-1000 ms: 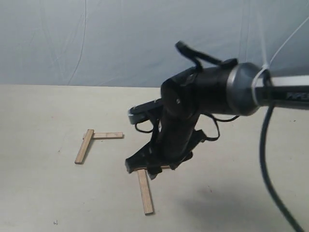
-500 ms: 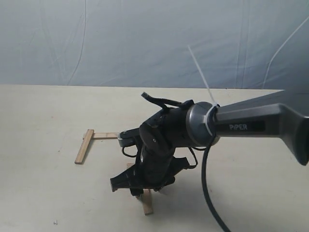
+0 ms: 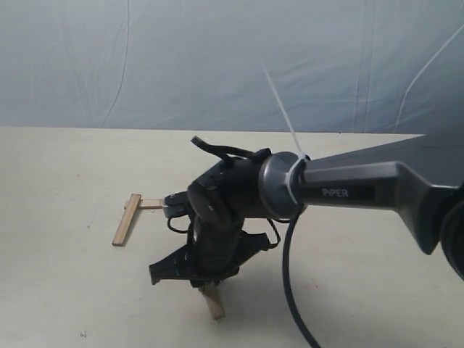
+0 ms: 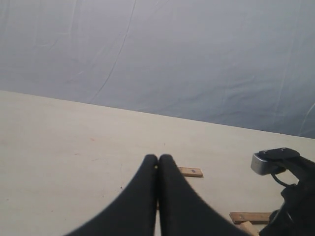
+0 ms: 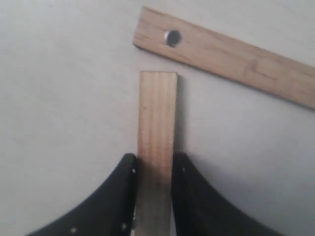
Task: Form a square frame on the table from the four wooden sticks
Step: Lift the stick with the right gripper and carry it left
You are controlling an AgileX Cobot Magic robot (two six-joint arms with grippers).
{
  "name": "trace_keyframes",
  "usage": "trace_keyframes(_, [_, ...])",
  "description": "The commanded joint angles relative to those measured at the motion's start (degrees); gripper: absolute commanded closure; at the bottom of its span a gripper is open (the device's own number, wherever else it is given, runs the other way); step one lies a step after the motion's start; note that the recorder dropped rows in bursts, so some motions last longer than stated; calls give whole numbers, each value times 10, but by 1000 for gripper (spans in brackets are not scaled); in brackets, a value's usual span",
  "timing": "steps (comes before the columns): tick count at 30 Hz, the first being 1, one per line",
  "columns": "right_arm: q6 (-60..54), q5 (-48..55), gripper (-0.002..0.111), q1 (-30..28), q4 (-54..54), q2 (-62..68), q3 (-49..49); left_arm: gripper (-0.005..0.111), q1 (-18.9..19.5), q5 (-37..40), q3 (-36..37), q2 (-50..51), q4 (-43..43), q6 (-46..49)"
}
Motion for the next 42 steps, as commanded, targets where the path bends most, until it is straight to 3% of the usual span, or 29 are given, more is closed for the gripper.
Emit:
trace_keyframes(1, [65,39,109,17,-30,0,-78,107,3,1,2,-4,-5,1])
trace_keyframes(5, [213,80,109,18,-141,23,-178,107,3,1,2,-4,-16,1])
trace_keyframes(17, [236,171,109,-2,-165,261,-526,107,3,3,2,-4,-16,1])
trace_keyframes(33, [224,168,109,-22,-125,285,-536,107,3,1,2,-4,-18,1])
trace_keyframes(42, [72,250,109,-75,-45,229,-567,107,3,3,2,-4,-18,1])
